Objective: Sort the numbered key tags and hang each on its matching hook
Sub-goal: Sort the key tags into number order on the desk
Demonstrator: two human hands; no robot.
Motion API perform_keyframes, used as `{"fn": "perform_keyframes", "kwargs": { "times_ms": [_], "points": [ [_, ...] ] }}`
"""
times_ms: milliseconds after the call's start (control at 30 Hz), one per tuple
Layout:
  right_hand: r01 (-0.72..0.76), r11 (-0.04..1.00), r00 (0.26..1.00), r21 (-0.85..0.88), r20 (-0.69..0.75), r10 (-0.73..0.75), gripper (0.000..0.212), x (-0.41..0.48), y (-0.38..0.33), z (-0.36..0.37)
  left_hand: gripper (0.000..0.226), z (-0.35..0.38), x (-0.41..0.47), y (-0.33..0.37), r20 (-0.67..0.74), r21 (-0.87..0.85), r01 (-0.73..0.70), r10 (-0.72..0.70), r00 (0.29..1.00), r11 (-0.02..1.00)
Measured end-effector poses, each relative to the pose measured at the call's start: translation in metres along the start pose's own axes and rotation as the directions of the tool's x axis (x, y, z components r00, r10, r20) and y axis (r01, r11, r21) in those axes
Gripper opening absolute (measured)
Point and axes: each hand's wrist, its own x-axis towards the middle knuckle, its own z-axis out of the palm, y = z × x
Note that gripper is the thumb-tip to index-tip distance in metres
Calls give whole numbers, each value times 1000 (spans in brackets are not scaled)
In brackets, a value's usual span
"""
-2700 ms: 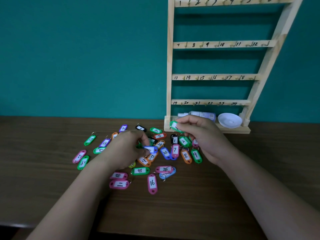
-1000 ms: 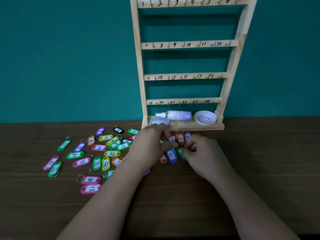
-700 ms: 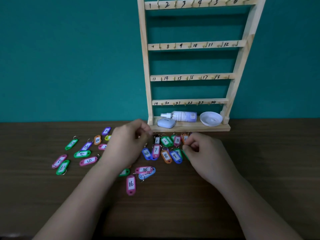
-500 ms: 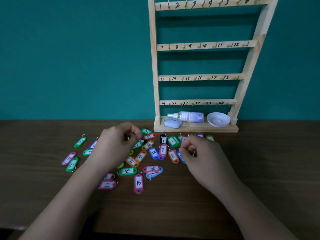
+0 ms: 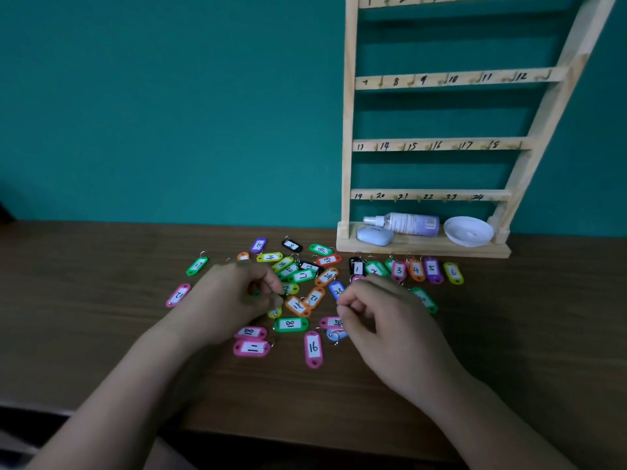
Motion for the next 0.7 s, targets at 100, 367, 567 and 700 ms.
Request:
{"fn": "perform_keyframes", "kwargs": {
  "times_ms": [100,367,567,700],
  "points": [
    [16,1000,1000,-11,-6,-16,7,-1,0,-1,9,4,-5,3,65,1,-34,34,997,999],
    [42,998,999,-51,18,-41,9,-3,0,2,5,13,-4,13,56,21,-118,116,992,993],
    [63,998,998,-33,18,-62,7,-5,0,3,16,2,-1,1,30,53,-78,76,997,996],
    [61,998,998,-31,16,-61,9,-4,2,3,18,6,1,2,28,67,-88,86,996,994]
  ]
}}
